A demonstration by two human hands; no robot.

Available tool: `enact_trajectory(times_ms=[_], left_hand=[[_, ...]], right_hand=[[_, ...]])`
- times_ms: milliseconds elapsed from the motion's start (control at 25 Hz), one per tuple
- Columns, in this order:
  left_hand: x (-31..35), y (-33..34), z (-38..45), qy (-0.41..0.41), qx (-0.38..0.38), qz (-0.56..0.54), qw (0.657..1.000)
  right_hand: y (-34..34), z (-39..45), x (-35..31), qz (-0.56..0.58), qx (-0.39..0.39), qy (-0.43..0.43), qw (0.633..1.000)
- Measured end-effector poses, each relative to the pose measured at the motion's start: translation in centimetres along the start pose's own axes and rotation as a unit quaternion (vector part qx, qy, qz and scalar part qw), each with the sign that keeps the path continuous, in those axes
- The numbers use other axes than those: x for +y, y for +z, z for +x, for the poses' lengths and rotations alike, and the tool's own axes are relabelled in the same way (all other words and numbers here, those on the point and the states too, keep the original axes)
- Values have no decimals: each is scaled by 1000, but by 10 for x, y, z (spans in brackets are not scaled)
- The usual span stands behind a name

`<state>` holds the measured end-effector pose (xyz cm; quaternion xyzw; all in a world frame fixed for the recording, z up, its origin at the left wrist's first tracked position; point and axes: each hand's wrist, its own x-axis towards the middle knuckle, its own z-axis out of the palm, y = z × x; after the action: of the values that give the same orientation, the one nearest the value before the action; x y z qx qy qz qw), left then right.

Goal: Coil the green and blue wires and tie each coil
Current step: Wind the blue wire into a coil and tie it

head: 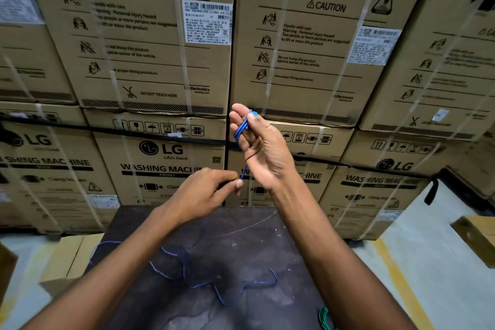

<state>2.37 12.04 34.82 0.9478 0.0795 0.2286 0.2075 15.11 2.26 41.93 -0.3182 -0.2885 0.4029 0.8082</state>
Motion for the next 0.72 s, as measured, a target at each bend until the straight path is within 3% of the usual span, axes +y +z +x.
enact_trajectory(times_ms=[120,200,400,480,560,640,720], left_hand=[[-1,-7,-10,-3,15,53,998],[-4,-14,-15,-16,38,97,994],[0,-21,-16,24,15,113,993],[2,-20,-16,36,7,103,994],[0,-24,-14,41,11,94,995],[-4,-35,-10,40,36,90,994],[-8,-50,-3,28,70,82,994]], right_hand=[[-18,9,9,-188,31,-81,978],[-26,13,11,-252,50,-101,961],[-24,13,19,-110,125,-71,983],[-23,16,27,-140,128,-85,978],[-31,17,33,-329,94,-164,925],[-41,13,35,-533,24,-225,816],[-48,8,30,-625,-12,-212,751]])
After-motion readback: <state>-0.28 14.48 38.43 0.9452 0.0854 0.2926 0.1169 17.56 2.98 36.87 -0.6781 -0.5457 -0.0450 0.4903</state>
